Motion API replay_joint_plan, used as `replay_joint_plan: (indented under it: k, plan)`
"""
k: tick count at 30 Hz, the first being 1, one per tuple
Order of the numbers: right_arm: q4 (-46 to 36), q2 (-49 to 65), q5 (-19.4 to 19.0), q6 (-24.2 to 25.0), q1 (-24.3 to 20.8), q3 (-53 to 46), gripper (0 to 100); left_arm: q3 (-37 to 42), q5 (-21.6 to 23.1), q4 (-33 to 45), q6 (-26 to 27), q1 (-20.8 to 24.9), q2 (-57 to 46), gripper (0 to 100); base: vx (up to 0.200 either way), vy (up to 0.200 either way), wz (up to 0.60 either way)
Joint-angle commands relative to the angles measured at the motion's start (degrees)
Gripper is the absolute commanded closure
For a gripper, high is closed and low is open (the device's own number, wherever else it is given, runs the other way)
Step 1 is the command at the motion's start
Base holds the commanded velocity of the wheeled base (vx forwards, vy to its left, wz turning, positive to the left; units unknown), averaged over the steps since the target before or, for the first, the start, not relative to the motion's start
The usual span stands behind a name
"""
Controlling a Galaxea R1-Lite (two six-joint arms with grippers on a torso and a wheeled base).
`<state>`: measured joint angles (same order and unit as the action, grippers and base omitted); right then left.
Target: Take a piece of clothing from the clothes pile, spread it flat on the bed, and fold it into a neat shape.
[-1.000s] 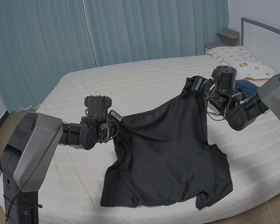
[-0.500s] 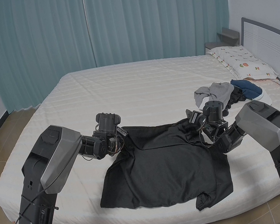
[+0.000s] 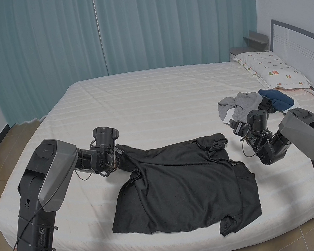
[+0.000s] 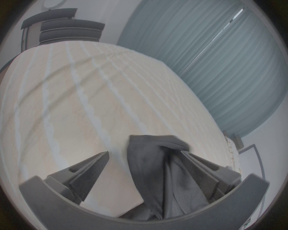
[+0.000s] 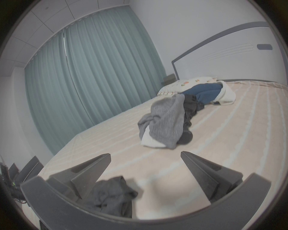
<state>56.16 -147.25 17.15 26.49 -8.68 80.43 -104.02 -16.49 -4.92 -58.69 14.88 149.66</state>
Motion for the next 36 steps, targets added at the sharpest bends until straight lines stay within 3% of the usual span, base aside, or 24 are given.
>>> replay_joint_plan:
  k: [1,7,12,15,24,28,36]
  plan:
    - [0.53,8.03,-5.37,2.6,0.33,-13.2,0,1.98,7.18,6.42,0.68,-0.47,-3.59,0,0.0,0.0,0.0]
    - [0.62,15.85,-11.79,7.08,0.42,-27.17,0,9.63,16.76,6.95,1.73,-0.56,-9.65,0,0.0,0.0,0.0]
    - [0.79,20.51,-16.1,7.44,0.68,-35.35,0,15.08,19.83,6.77,2.79,-1.44,-13.52,0,0.0,0.0,0.0]
    - [0.97,24.55,-19.09,7.52,1.12,-43.7,0,23.34,21.5,5.45,2.87,-2.05,-17.83,0,0.0,0.0,0.0]
    - [4.48,29.21,-26.64,7.44,3.85,-59.96,0,47.24,21.5,-10.46,2.7,-1.09,-26.44,0,0.0,0.0,0.0]
    - [6.94,28.33,-27.96,7.44,4.02,-62.77,0,53.31,22.03,-15.03,2.08,-0.12,-28.02,0,0.0,0.0,0.0]
    - [7.21,27.37,-28.4,7.35,3.76,-65.23,0,60.25,21.33,-18.19,1.64,1.73,-28.55,0,-0.2,0.0,0.0]
